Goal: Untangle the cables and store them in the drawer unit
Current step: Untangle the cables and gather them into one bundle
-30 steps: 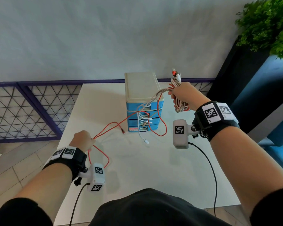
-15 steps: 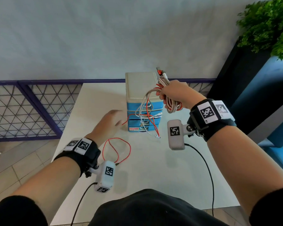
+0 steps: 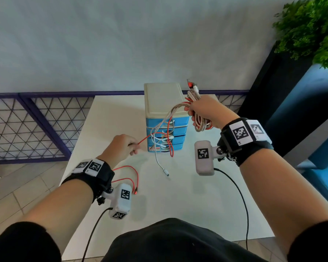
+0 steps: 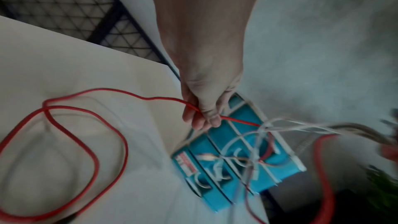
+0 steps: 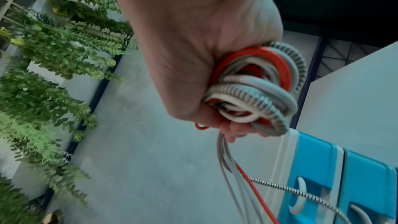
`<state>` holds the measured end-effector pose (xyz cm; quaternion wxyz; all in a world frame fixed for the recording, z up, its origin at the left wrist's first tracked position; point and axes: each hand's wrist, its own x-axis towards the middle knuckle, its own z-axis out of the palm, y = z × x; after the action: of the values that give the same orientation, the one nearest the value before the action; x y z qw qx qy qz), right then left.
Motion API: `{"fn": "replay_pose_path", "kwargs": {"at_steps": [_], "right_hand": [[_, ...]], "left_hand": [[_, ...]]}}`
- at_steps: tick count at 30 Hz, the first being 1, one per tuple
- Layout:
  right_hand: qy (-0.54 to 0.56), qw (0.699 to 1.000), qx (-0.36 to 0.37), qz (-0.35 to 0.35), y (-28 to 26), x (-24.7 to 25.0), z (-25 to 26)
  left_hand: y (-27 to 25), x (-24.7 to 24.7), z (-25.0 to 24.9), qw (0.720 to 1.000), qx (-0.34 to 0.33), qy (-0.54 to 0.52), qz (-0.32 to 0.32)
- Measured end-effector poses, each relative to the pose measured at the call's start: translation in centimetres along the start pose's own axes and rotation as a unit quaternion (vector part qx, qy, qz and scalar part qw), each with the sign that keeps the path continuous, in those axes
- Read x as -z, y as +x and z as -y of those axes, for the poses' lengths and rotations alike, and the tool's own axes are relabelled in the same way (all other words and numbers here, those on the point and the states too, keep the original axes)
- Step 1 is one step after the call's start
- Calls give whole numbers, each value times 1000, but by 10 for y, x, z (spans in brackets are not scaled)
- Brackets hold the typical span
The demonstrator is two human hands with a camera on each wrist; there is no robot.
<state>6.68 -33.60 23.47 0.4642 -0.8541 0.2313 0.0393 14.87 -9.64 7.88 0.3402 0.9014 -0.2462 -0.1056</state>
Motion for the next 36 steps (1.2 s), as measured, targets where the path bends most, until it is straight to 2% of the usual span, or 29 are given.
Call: {"fn": "replay_pose_path", "kwargs": {"at_steps": [8, 19, 21, 23, 26, 29, 33, 36], "right_hand": [[45, 998, -25, -26, 1, 14, 4], [44, 998, -30, -31, -2, 8, -1], [32, 999, -21, -16, -3, 7, -2], [32, 999, -12, 1, -5, 6, -1], [23, 999, 4, 22, -8, -1, 2], [15, 999, 15, 46, -10, -6, 7], [-2, 999, 17, 39, -12, -3, 10], [-17, 1000, 10, 21, -14, 2, 7]], "left_hand": [[-20, 0, 55, 985, 137, 87, 50], [-25, 0, 55, 951, 271, 122, 86], [-23, 3, 48, 946, 251, 172, 108], [-17, 2, 42, 957, 171, 210, 103], [-7, -3, 15, 992, 26, 107, 66], [9, -9, -16, 998, -60, 1, -5], [16, -10, -33, 997, -74, -2, 0], [14, -12, -30, 998, -59, -13, -26]]}}
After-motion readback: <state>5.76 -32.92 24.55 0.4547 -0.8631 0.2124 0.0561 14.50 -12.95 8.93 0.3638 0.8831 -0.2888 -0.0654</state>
